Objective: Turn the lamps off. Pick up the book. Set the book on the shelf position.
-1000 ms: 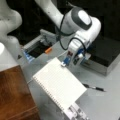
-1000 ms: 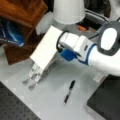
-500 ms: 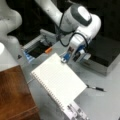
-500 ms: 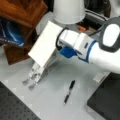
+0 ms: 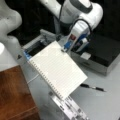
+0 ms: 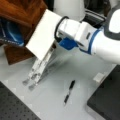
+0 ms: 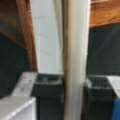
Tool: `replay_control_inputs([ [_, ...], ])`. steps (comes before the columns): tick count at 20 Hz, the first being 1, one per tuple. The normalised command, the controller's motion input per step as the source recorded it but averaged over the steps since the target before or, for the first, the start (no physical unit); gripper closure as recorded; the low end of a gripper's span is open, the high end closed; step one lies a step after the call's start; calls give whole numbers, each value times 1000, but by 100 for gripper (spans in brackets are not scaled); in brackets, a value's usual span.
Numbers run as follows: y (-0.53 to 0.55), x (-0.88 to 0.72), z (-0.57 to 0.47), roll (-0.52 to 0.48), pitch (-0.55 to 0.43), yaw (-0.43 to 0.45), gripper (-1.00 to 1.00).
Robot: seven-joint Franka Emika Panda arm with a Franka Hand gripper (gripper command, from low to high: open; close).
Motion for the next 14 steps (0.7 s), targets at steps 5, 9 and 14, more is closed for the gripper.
replay_control_inputs([
  [5,103,183,192,-141,137,-262,100],
  [9,121,192,318,-120,145,-349,100],
  [14,100,186,390,-74,154,-377,100],
])
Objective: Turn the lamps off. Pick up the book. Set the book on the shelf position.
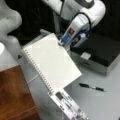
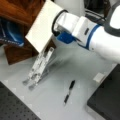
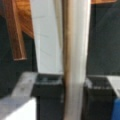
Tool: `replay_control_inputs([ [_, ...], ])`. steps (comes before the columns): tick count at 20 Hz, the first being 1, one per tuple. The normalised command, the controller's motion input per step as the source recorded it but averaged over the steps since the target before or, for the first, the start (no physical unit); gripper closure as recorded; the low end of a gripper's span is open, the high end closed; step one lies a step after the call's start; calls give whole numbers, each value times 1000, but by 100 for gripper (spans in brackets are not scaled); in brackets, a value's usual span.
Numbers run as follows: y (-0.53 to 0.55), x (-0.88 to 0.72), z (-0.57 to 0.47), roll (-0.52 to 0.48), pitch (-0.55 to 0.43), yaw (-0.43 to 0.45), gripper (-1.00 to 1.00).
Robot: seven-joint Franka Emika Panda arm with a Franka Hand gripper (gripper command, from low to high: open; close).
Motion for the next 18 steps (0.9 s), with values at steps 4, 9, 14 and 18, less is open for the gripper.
replay_control_inputs([
  [4,14,151,372,-37,180,-316,100],
  [9,-137,1,355,-15,150,-244,100],
  [14,-166,-134,266,-3,108,-170,100],
  [18,-126,-191,193,10,85,-92,100],
])
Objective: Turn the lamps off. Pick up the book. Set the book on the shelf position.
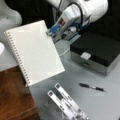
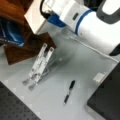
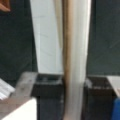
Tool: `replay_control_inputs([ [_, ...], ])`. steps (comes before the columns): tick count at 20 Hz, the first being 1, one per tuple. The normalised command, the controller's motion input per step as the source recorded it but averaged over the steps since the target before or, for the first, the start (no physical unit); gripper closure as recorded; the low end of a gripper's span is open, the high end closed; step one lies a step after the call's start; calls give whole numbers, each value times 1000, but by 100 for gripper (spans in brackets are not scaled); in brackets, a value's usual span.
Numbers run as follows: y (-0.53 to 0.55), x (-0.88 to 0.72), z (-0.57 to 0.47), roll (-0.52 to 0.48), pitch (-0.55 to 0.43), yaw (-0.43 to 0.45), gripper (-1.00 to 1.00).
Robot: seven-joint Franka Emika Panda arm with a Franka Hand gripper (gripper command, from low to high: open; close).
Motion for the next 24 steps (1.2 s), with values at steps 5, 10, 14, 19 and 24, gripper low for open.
replay_control_inputs([
  [5,-196,-256,119,38,67,-17,100],
  [10,-281,-354,77,61,50,75,100],
  [14,-220,-349,72,88,19,195,100],
  [19,-242,-403,41,102,-12,245,100],
  [24,-258,-475,-3,113,-40,280,100],
])
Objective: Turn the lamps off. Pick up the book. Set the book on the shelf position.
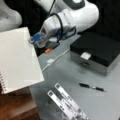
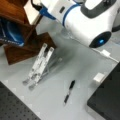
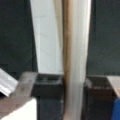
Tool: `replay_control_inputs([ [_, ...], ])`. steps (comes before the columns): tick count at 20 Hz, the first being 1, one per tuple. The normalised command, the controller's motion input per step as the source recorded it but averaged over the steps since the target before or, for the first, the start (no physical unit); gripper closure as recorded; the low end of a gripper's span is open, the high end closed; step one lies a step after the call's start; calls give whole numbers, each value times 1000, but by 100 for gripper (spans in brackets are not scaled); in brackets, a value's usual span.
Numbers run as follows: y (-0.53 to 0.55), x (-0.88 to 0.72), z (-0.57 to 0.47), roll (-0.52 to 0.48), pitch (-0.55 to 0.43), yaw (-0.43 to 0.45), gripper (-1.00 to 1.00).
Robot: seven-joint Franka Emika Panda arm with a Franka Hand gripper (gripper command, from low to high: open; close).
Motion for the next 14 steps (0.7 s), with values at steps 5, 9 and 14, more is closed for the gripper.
replay_control_inputs([
  [5,-276,-507,-10,106,-78,293,100],
  [9,-227,-450,-3,74,-100,287,100],
  [14,-135,-323,34,28,-99,272,100],
])
